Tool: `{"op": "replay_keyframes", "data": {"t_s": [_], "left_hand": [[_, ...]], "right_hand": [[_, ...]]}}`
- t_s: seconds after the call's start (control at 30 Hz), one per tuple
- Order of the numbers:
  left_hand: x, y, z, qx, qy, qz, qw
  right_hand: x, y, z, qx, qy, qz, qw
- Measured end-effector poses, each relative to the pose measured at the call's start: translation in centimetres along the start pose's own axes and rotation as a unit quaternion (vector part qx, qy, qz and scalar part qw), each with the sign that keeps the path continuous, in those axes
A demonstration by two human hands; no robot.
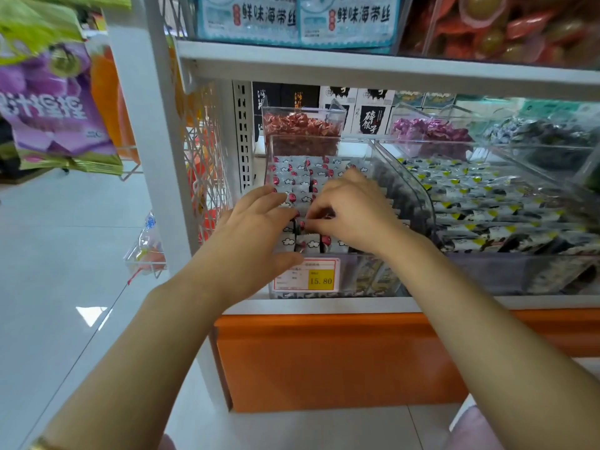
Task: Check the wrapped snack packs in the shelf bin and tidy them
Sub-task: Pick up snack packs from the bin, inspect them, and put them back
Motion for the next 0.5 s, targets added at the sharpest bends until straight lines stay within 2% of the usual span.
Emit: {"op": "replay_keyframes", "data": {"t_s": [0.1,0.17,0.23,0.33,0.5], "left_hand": [[-0.1,0.1,-0.1,0.001,0.012,0.002,1.0],[-0.1,0.1,-0.1,0.0,0.02,0.008,1.0],[-0.2,0.2,-0.2,-0.002,0.033,0.013,0.999],[-0.5,0.3,-0.3,-0.012,0.066,0.023,0.997],[-1.5,1.0,-0.3,-0.016,0.158,0.045,0.986]], "right_hand": [[0.0,-0.3,-0.4,0.0,-0.01,-0.014,1.0],[-0.6,0.1,-0.4,0.026,-0.005,-0.114,0.993],[-2.0,0.9,0.0,0.063,0.036,-0.249,0.966],[-3.7,2.6,1.5,0.106,0.128,-0.375,0.912],[-4.4,4.2,4.1,0.172,0.185,-0.478,0.841]]}}
Point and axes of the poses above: each hand's wrist, its own z-axis away from the middle knuckle, its own x-axis out of the palm, y = z × x, the point moved 3 cm from there along -z, towards the middle knuckle, and after that the axes turned 7 degrees about x, right-handed, at the moved point
